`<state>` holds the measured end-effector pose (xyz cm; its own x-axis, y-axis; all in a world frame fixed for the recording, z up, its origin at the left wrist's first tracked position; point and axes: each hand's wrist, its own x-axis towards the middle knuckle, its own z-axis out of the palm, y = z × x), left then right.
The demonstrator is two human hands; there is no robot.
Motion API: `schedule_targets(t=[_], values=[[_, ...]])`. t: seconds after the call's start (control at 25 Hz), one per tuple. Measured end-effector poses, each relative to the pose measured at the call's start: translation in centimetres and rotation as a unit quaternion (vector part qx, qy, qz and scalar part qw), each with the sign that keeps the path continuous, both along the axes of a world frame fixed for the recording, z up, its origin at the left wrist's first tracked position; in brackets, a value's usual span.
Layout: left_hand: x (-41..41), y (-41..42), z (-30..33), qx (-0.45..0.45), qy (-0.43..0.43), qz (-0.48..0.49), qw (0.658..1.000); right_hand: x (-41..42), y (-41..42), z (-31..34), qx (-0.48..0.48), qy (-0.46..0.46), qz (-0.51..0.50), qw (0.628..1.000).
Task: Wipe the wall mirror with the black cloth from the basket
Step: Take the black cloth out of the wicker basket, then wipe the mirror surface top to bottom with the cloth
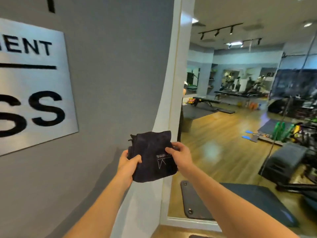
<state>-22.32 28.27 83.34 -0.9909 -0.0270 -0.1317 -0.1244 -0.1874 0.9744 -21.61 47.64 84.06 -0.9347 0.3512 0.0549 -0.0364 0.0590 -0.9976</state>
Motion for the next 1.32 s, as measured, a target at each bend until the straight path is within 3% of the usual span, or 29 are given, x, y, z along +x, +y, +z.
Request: schedule_targets(t=[0.2, 0.48, 0.76, 0.96, 1.08, 1.16, 1.2, 1.32], values=[[-5.8, 13.6, 5.1, 0.003, 0.054, -0.057, 0.997, -3.1, 13.4, 4.2, 0.044, 0.072, -0.110, 0.990], [-15.5, 28.1, 11.2, -0.005, 0.117, -0.067, 0.991, -11.5, 26.6, 10.0, 0.179, 0.159, -0.128, 0.962], [-26.2, 33.4, 18.0, -0.041, 0.223, -0.036, 0.973, -20.8, 31.6, 16.7, 0.249, 0.209, -0.082, 0.942], [-35.0, 34.7, 23.6, -0.033, 0.336, -0.003, 0.941, -29.8, 32.9, 22.1, 0.332, 0.271, -0.101, 0.898], [-40.8, 35.2, 27.0, -0.045, 0.411, 0.011, 0.910, -36.3, 33.8, 25.2, 0.347, 0.315, -0.112, 0.876], [-43.7, 36.2, 27.7, -0.090, 0.484, 0.054, 0.869, -40.1, 34.6, 25.7, 0.380, 0.354, -0.137, 0.843], [-44.6, 36.8, 27.7, -0.120, 0.529, 0.094, 0.835, -41.5, 34.9, 25.8, 0.413, 0.377, -0.177, 0.810], [-46.1, 38.6, 27.3, -0.165, 0.638, 0.188, 0.728, -43.3, 35.7, 26.0, 0.525, 0.408, -0.341, 0.664]])
